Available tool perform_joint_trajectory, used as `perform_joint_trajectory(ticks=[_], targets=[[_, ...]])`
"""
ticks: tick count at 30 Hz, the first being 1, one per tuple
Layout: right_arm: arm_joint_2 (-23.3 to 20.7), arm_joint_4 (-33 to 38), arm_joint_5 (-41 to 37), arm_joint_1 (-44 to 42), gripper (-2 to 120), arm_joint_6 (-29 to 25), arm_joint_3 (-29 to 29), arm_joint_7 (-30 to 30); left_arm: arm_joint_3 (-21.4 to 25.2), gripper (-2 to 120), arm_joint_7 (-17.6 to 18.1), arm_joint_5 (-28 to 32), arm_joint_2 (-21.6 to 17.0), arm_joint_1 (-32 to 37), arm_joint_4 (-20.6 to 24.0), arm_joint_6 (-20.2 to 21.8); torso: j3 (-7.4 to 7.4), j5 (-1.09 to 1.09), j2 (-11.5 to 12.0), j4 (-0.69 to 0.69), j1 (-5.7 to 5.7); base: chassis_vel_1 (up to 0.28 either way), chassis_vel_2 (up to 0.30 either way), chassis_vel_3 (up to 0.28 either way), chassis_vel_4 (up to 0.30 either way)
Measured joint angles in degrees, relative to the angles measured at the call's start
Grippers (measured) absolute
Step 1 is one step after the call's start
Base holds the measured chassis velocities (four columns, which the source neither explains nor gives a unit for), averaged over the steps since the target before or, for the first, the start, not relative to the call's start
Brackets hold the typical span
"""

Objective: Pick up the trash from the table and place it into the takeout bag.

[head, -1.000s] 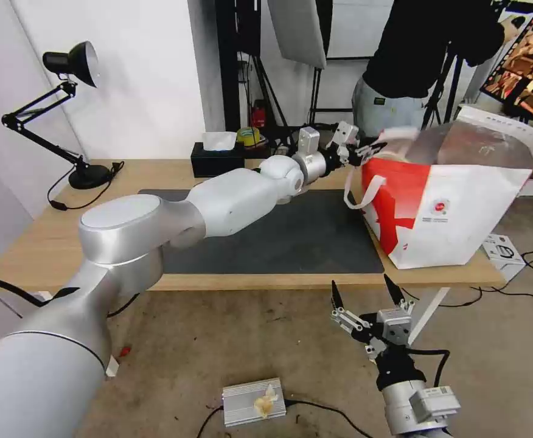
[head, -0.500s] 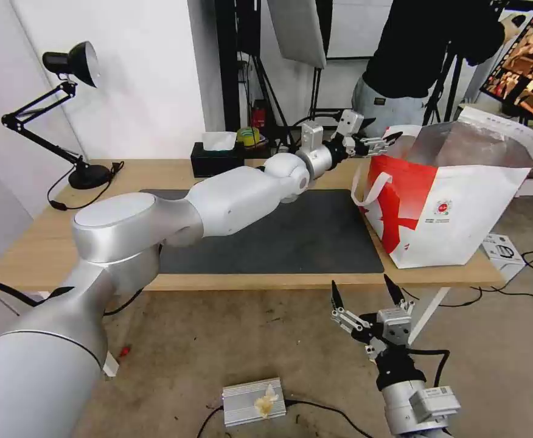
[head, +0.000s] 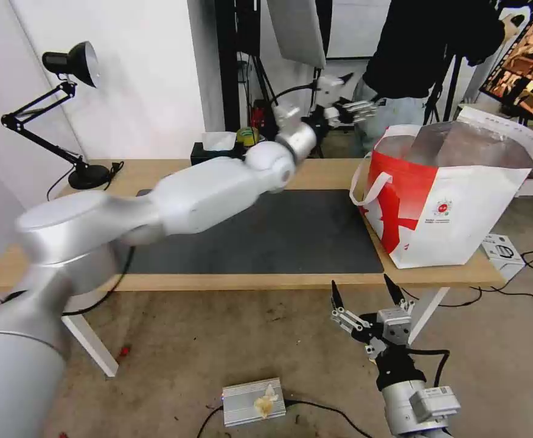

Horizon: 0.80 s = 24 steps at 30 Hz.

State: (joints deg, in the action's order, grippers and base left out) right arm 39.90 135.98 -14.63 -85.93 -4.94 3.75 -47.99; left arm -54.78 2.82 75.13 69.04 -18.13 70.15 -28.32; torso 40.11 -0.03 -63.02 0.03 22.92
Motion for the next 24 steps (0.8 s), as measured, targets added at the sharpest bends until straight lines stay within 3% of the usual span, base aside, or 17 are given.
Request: perform_joint_trajectory(ticks=[3, 6, 7, 9, 12, 15, 18, 19, 22, 23, 24], targets=[[0.0, 0.0, 0.0, 0.0, 100, 0.0, 0.0, 0.0, 0.0, 100, 2.1, -0.6, -1.6, 0.4, 1.6, -0.3, 0.0, -0.01, 0.0, 0.01, 0.0, 0.0, 0.0, 0.0, 0.0], [0.0, 0.0, 0.0, 0.0, 100, 0.0, 0.0, 0.0, 2.1, 100, 3.3, -1.1, -3.8, 2.2, 5.5, -0.7, 0.0, 0.02, 0.0, -0.09, 0.01, 0.0, 0.0, 0.0, 0.0], [0.0, 0.0, 0.0, 0.0, 100, 0.0, 0.0, 0.0, 3.9, 100, 4.2, -1.8, -6.8, 4.2, 9.8, -1.0, 0.0, 0.02, 0.0, -0.12, 0.01, 0.0, 0.0, 0.0, 0.0], [0.0, 0.0, 0.0, 0.0, 100, 0.0, 0.0, 0.0, 7.0, 100, 5.6, -2.5, -12.1, 7.1, 14.7, -1.6, -0.01, 0.02, 0.0, -0.02, 0.0, 0.0, 0.0, 0.0, 0.0], [0.0, 0.0, 0.0, 0.0, 100, 0.0, 0.0, 0.0, 9.5, 100, 6.0, -3.8, -16.0, 10.7, 18.1, -2.2, -0.01, 0.0, 0.0, 0.04, -0.01, 0.0, 0.0, 0.0, 0.0], [0.0, 0.0, 0.0, 0.0, 100, 0.0, 0.0, 0.0, 12.9, 100, 6.6, -5.4, -19.3, 15.1, 21.0, -2.8, -0.01, -0.02, 0.0, -0.01, 0.0, 0.0, 0.0, 0.0, 0.0], [0.0, 0.0, 0.0, 0.0, 100, 0.0, 0.0, 0.0, 19.0, 100, 7.3, -7.0, -24.7, 23.6, 26.8, -3.0, 0.0, 0.01, 0.0, -0.06, 0.0, 0.0, 0.0, 0.0, 0.0], [0.0, 0.0, 0.0, 0.0, 100, 0.0, 0.0, 0.0, 19.0, 100, 7.3, -7.0, -24.7, 23.6, 26.8, -3.0, 0.0, 0.01, 0.0, -0.06, 0.0, 0.0, 0.0, 0.0, 0.0], [0.0, 0.0, 0.0, 0.0, 100, 0.0, 0.0, 0.0, 26.2, 100, 8.1, -8.9, -29.6, 32.3, 32.8, -3.0, 0.0, -0.01, 0.0, -0.03, -0.01, 0.0, 0.0, 0.0, 0.0], [0.0, 0.0, 0.0, 0.0, 100, 0.0, 0.0, 0.0, 26.2, 100, 8.1, -8.9, -29.6, 32.3, 32.8, -3.0, 0.0, -0.01, 0.0, -0.03, -0.01, 0.0, 0.0, 0.0, 0.0], [0.0, 0.0, 0.0, 0.0, 100, 0.0, 0.0, 0.0, 30.1, 100, 8.4, -9.9, -31.3, 36.4, 35.2, -3.0, -0.01, 0.02, 0.0, -0.03, 0.0, 0.0, 0.0, 0.0, 0.0]])
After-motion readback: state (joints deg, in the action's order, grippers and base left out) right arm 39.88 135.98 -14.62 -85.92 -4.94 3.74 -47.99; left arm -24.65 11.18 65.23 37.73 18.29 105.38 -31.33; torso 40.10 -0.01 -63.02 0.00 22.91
